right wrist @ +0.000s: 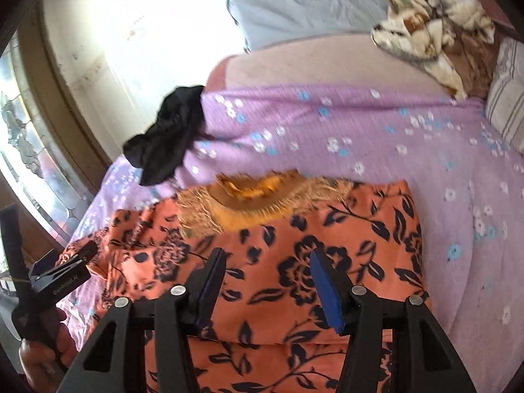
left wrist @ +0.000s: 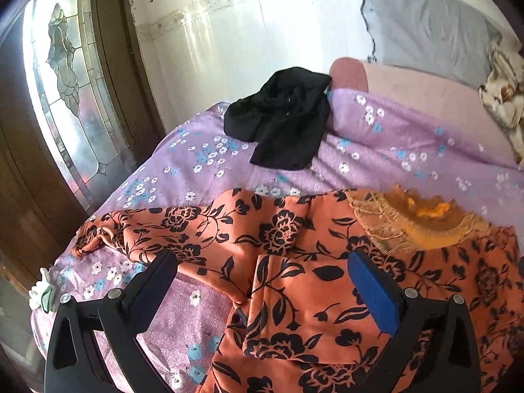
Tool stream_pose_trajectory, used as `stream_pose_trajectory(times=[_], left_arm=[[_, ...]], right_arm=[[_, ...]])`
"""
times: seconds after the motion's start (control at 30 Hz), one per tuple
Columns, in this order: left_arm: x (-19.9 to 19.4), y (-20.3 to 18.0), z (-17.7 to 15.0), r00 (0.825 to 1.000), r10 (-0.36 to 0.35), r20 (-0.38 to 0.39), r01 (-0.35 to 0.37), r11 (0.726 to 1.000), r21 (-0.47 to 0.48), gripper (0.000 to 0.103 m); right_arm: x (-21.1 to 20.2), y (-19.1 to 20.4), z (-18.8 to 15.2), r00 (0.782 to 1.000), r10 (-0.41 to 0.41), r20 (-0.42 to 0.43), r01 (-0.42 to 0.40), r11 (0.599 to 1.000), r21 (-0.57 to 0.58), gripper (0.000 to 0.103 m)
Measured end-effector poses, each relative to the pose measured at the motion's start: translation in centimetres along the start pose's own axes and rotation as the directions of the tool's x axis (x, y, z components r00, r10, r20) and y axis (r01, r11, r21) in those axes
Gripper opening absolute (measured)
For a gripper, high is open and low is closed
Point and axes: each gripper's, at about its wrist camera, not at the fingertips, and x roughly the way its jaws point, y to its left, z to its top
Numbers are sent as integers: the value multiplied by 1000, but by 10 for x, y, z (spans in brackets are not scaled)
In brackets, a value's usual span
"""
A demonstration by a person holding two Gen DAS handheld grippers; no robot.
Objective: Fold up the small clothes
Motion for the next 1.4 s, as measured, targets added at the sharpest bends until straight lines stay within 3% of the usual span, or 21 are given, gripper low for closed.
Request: stream_pose_trajectory(times=[0.4,1.13,1.4], left_arm=[[-11,18,-2,1000,-18,21,20,998,-54,103],[-7,23,-2,1000,-9,14,10,998,-66,103],[-2,42,-6,1000,14,-9,-15,996,-88,103]], right_arm=[[-19,33,-11,999,-3,45,8,995,-102,58],[-17,29,-10,999,-23,40,26,997,-76,59],[-10,30,-13,999,-46,24,48,995,-87,59]])
